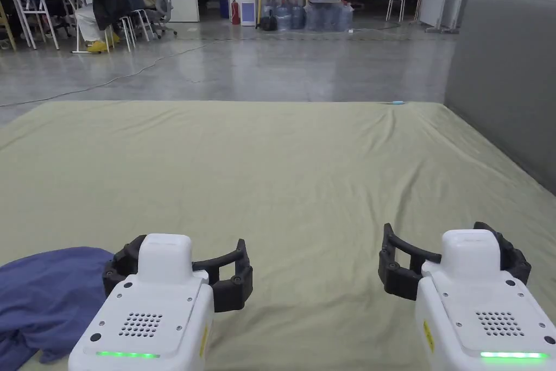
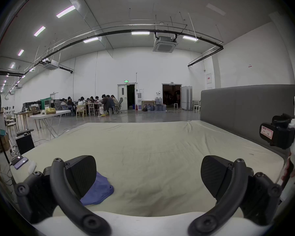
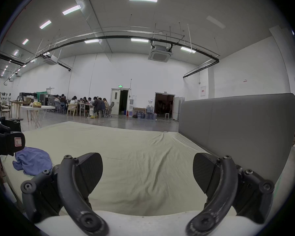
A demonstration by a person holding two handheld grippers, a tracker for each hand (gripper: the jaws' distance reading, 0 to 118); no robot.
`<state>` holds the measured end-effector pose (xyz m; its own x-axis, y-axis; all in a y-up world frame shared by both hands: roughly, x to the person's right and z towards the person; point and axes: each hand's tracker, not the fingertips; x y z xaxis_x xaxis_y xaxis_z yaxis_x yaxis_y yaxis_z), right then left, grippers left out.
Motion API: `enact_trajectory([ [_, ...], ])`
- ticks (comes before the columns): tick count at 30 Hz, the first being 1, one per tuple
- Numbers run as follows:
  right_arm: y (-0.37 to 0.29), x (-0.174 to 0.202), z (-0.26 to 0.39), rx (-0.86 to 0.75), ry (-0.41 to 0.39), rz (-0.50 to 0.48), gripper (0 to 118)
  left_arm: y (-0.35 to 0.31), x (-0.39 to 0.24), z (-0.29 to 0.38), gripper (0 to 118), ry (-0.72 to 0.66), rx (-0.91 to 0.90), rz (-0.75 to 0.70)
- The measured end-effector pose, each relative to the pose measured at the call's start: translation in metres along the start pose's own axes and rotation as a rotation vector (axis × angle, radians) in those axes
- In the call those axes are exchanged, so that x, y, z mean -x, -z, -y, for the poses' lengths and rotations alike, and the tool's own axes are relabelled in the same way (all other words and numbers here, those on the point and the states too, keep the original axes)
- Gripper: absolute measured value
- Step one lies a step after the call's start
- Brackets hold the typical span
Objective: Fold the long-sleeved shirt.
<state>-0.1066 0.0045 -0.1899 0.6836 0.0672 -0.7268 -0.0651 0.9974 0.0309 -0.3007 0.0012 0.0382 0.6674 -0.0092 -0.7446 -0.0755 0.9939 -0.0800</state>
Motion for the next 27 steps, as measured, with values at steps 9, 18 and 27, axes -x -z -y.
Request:
enact_trajectory([
  [9,0.0004,-0.0004,0.0008,0.004,0.000,-0.001,108,-0.0013,-0.0025,0.0004,118,0.010,-0.005,-0.008],
  [18,-0.0005,-0.0008,0.0005,0.000,-0.008,0.003,108,-0.0012,-0.0008,0.0003,118,0.001,-0.010,-0.024],
  [27,-0.0012,0.0007,0.0020,0.007,-0.028,-0.004,108,-0.0004,0.0016,0.0005,118,-0.018,-0.019,-0.026],
])
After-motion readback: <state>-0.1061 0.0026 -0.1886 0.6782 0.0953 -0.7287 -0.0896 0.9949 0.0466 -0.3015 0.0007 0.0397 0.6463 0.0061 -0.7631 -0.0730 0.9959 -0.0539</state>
